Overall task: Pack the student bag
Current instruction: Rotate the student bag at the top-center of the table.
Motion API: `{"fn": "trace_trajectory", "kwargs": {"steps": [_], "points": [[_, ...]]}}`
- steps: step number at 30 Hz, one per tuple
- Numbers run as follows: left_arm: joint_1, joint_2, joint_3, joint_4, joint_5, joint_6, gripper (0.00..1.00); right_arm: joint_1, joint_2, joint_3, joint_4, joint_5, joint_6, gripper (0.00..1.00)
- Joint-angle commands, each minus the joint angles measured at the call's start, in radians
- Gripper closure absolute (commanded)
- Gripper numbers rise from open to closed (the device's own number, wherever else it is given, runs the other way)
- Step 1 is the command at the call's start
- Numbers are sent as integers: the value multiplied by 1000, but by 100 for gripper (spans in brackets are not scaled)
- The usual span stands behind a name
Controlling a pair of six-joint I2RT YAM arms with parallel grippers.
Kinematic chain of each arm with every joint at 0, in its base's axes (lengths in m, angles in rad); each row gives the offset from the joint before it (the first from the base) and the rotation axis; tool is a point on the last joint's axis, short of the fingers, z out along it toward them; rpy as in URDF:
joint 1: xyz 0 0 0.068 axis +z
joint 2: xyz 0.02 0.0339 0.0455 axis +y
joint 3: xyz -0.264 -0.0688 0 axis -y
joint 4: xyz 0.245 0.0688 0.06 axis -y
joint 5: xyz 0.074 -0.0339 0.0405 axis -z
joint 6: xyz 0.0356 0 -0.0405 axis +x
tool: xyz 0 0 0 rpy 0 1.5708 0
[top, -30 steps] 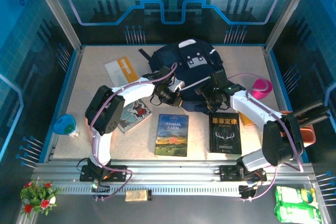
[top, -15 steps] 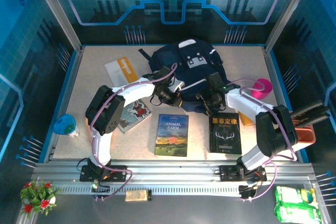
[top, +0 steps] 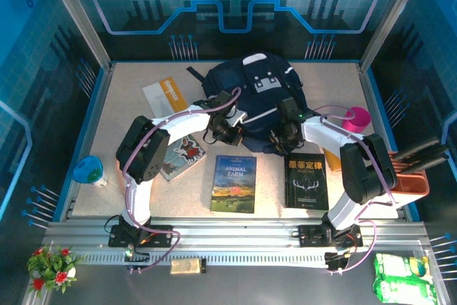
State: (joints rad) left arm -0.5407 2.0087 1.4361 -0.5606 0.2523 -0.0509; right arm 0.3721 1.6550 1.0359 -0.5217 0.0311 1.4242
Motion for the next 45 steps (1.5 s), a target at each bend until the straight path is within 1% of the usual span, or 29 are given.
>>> {"fn": "trace_trajectory", "kwargs": {"steps": [1,6,13,15,17,19,20,21,22,23,25,28,30,33,35,37,39,42,45], "points": [[81,-23,28,-104,-112,44,100,-11,-49,8,-22,96,-45,83],[143,2,88,-84,-135,76,100,-19,-94,-6,11,112,-88,86],[179,92,239,-80,-148,106,100,-22,-91,31,14,82,-138,90],[180,106,266,-101,-106,126,100,-22,-85,30,28,67,-140,91],[180,104,265,-104,-66,137,100,-23,-74,37,45,32,-151,88],[180,98,253,-108,-36,140,100,-18,-68,48,45,10,-151,83],[179,94,246,-111,-23,140,100,-18,-64,50,50,5,-146,78],[178,89,235,-111,-9,140,100,-16,-63,49,51,1,-137,73],[177,82,222,-107,2,138,100,-16,-60,48,50,-4,-121,64],[177,74,209,-100,9,137,100,-15,-57,47,48,-6,-110,58],[176,55,177,-89,23,133,100,-15,-42,50,47,-26,-80,47],[174,34,141,-73,35,125,100,-8,-9,62,47,-57,-46,42],[174,28,129,-69,39,126,100,-2,16,68,40,-62,-31,41],[174,25,126,-70,24,132,100,1,52,71,33,-46,-20,43],[175,27,129,-74,3,145,100,-2,67,71,28,-32,-23,50],[177,29,134,-77,-55,148,100,-4,72,76,8,15,-44,61],[191,46,165,-102,-89,136,100,-12,79,84,-15,54,-81,69],[216,86,227,-137,-115,132,100,-38,84,82,-42,83,-127,77],[234,121,272,-140,-125,137,99,-54,81,67,-43,88,-156,81]]}}
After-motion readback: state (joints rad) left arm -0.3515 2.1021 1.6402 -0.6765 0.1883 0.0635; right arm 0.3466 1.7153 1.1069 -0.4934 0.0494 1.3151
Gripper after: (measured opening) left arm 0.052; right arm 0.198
